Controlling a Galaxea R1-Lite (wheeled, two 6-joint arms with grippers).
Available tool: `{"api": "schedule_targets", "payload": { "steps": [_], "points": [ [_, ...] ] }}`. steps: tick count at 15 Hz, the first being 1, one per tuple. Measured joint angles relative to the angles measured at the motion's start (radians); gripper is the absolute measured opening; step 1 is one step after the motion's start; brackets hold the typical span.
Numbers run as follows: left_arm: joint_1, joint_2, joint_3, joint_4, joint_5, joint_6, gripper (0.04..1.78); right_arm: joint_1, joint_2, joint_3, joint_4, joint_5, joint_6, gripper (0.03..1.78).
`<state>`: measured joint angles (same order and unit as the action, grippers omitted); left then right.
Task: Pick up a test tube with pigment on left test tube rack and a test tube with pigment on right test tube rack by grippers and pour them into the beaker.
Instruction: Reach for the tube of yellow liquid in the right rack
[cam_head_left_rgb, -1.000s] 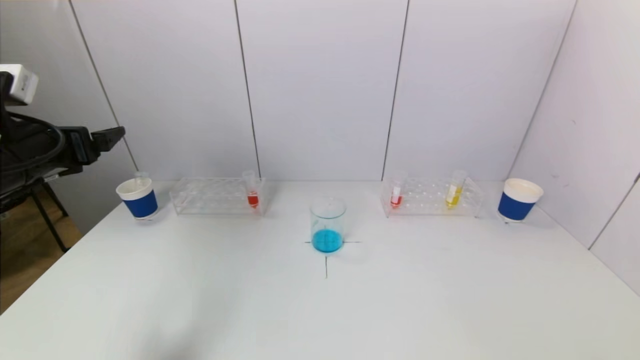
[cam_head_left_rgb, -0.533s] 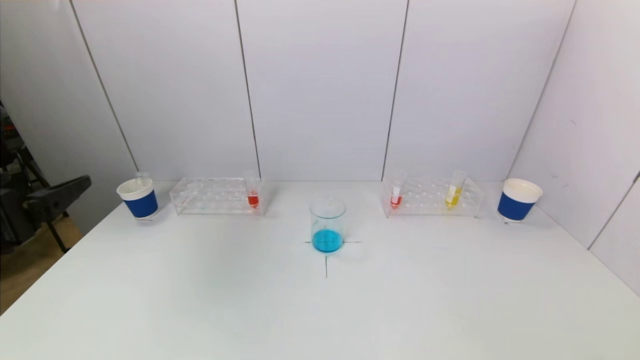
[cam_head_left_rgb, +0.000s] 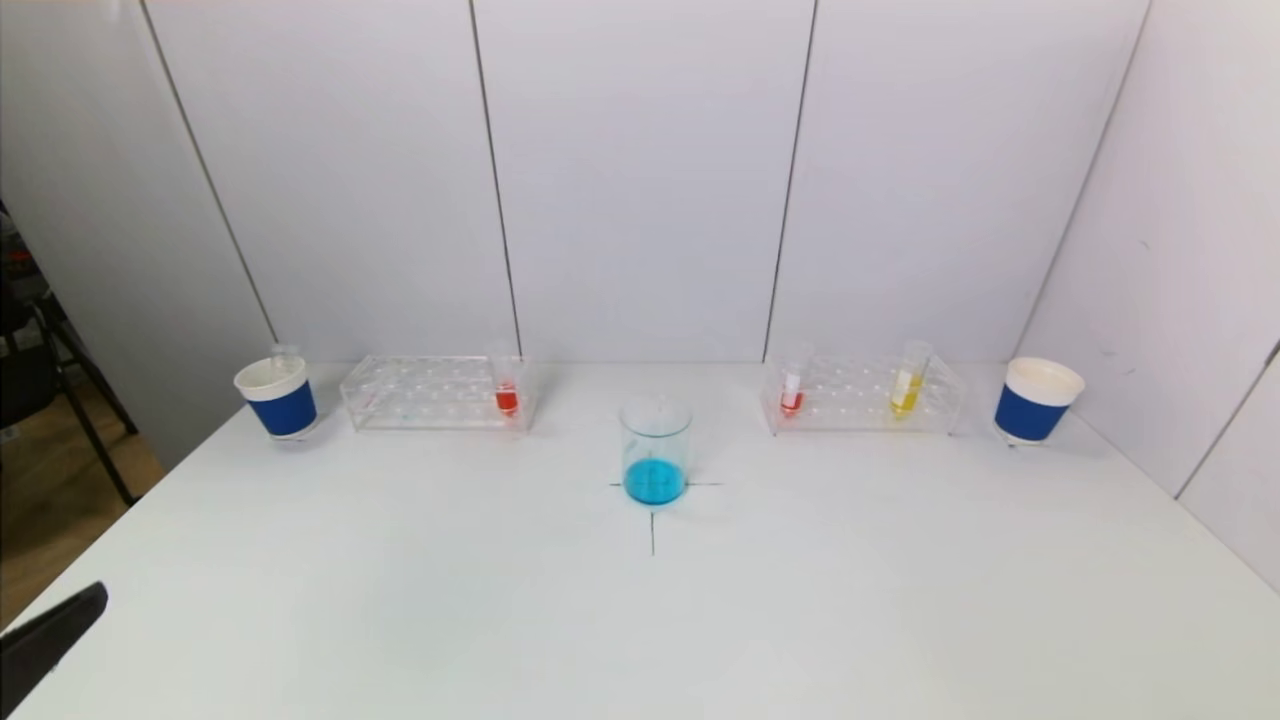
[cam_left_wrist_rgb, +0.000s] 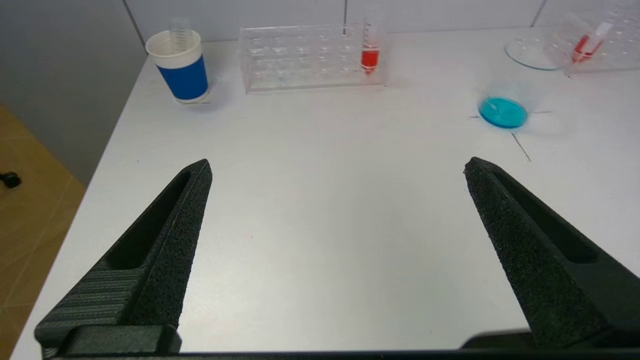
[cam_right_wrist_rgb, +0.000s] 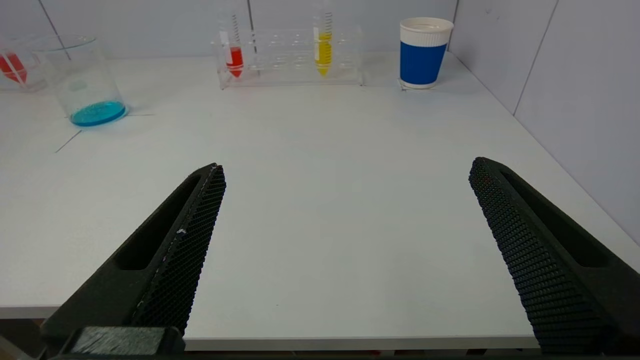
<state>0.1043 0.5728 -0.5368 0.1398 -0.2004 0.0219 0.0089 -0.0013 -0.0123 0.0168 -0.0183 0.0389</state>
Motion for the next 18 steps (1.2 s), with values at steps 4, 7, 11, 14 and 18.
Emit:
{"api": "schedule_targets", "payload": {
  "steps": [4,7,11,14,18],
  "points": [
    [0.0,-0.158,0.012,0.189,-0.066,0.005,1.76,0.0,0.0,0.0,0.0,0.0,0.0,1.77],
    [0.0,-0.253,0.079,0.218,-0.036,0.034,1.76,0.0,0.0,0.0,0.0,0.0,0.0,1.77],
    [0.0,-0.296,0.15,0.192,0.071,0.052,1.76,0.0,0.0,0.001,0.0,0.0,0.0,1.77],
    [0.0,-0.303,0.238,0.155,0.116,0.053,1.76,0.0,0.0,0.001,-0.001,0.0,0.001,1.77],
    [0.0,-0.305,0.385,0.017,0.127,0.059,1.76,0.0,0.0,0.0,0.0,0.0,0.0,1.77]
  ]
}}
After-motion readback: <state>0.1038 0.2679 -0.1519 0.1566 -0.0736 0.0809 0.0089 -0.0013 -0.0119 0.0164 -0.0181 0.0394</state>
